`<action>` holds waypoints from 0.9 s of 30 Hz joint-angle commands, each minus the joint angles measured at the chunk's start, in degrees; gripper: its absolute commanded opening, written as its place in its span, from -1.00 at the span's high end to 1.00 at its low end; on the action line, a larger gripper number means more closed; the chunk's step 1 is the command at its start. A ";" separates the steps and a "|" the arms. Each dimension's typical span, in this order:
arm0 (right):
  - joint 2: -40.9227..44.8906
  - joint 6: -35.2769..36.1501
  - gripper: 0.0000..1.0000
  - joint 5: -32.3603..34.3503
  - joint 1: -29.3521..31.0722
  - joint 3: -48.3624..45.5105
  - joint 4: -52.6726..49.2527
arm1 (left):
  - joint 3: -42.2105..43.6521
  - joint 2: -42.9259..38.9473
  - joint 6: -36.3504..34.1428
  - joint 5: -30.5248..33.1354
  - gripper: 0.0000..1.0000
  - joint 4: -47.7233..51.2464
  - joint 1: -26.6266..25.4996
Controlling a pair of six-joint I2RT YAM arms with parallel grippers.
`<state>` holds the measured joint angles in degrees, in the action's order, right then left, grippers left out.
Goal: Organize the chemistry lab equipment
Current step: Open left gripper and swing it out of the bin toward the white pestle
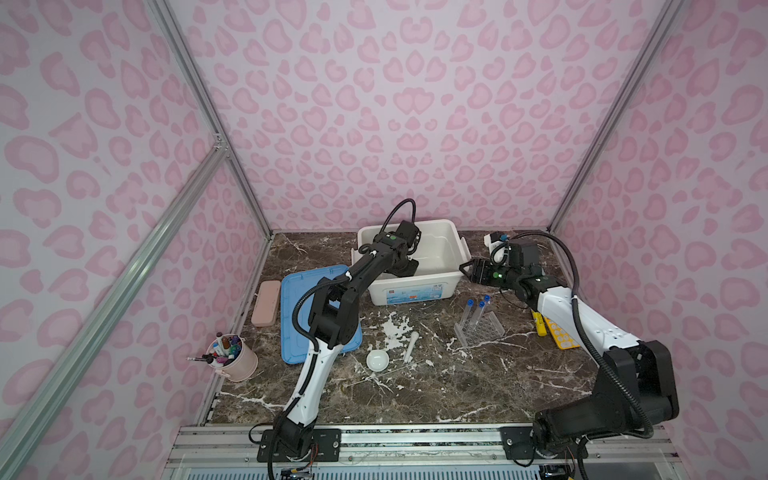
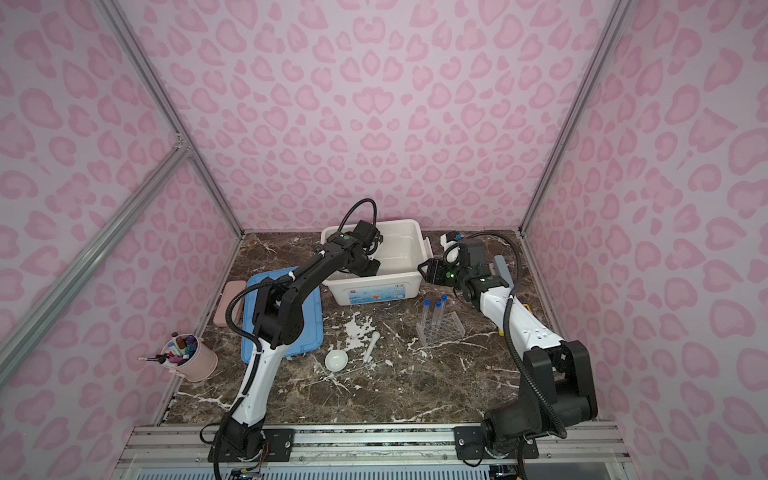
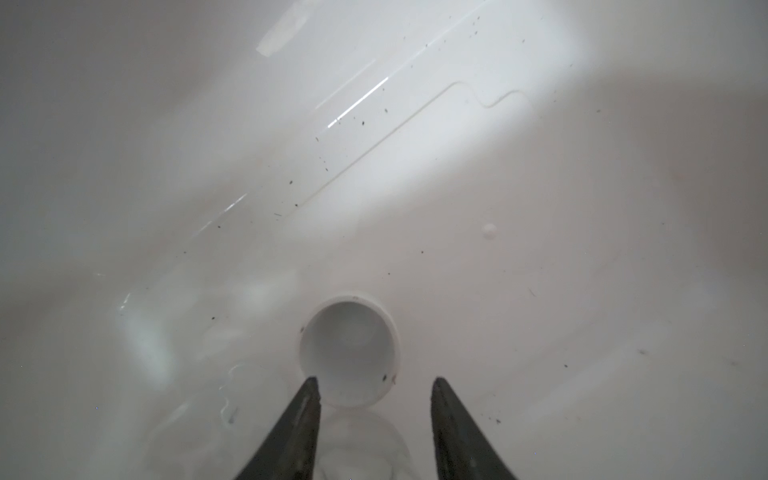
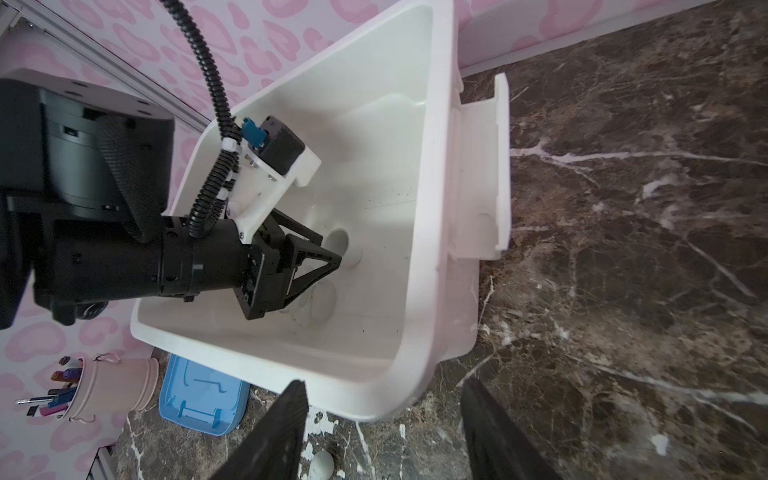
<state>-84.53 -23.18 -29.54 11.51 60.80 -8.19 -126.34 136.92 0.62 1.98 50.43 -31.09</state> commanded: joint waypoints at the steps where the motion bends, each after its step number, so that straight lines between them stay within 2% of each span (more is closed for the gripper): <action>1: 0.30 0.06 -0.23 0.78 0.00 -0.41 0.67 | -0.39 -2.64 1.09 0.79 -0.10 -0.92 -0.28; 5: 0.76 0.11 -0.23 1.34 0.00 -0.24 0.51 | -0.39 -4.53 1.55 1.44 -0.28 -1.98 -0.70; 17: 2.29 0.54 -0.27 2.74 -0.23 -0.15 0.05 | 2.24 -13.04 2.98 4.83 -0.60 -5.51 -1.81; 22: 2.56 0.75 -0.28 3.17 -0.21 0.02 -0.10 | 4.15 -16.92 3.57 5.70 -0.64 -6.88 -2.39; 27: 3.71 0.53 -0.29 4.85 -0.22 -0.32 -0.75 | 10.68 -23.14 4.67 6.39 -0.65 -9.63 -2.92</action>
<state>-81.43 -22.87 -26.50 11.29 60.75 -8.73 -118.15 117.05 4.10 7.38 43.68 -33.91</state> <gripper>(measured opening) 0.641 0.824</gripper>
